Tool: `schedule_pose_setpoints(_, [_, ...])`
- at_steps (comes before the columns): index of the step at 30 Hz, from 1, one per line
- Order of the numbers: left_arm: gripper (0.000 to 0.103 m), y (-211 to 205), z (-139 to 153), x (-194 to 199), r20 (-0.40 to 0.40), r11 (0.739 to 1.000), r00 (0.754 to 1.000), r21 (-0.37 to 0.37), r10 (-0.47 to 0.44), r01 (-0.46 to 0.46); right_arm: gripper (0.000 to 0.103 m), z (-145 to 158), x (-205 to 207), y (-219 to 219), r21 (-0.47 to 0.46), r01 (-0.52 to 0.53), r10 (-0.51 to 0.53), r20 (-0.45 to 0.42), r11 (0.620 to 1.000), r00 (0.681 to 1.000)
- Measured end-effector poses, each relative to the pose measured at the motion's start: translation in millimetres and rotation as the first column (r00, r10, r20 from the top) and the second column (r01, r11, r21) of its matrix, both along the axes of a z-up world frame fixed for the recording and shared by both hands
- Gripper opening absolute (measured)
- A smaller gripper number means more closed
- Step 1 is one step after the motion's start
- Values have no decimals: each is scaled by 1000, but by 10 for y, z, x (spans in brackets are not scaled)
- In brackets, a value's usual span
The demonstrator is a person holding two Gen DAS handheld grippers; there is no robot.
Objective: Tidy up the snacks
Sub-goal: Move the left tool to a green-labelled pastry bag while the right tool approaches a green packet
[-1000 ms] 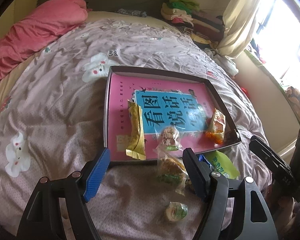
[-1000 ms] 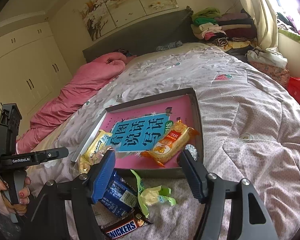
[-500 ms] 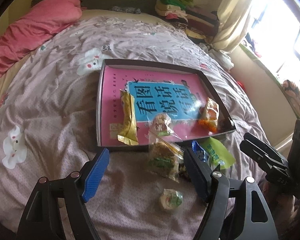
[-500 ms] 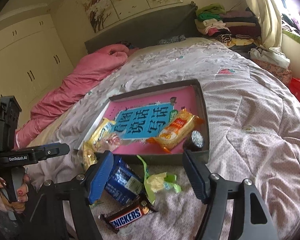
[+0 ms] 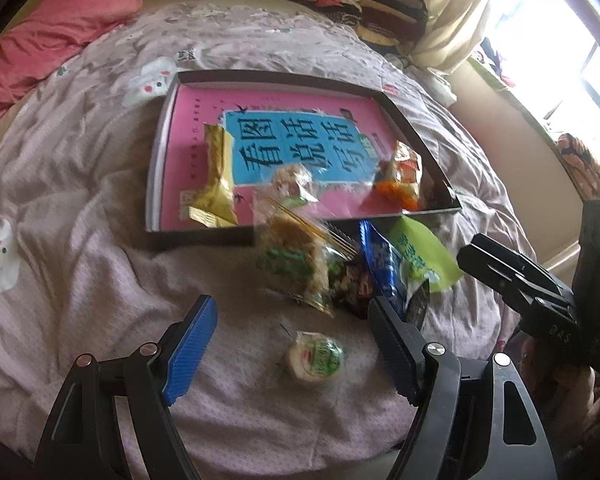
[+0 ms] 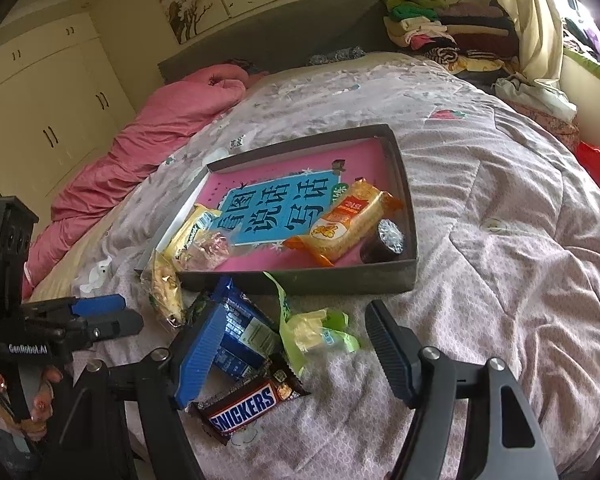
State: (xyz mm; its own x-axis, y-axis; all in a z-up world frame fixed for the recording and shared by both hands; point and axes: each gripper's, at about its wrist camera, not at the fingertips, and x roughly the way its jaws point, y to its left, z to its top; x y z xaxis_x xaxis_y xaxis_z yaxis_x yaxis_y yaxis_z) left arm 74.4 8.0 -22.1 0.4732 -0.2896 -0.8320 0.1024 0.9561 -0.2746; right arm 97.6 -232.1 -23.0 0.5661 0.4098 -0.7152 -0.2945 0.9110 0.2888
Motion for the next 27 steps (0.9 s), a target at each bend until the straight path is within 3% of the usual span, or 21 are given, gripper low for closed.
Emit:
schedule_pose_setpoints(19, [79, -51, -143, 19, -13, 1000, 1000, -17, -5, 5, 72, -361, 162, 63, -77, -9, -1, -134, 997, 991])
schedule_pose_setpoints(27, [79, 29, -155, 98, -11, 999, 1000, -35, 20, -21, 69, -446, 220, 130, -138, -30, 13, -122, 990, 992])
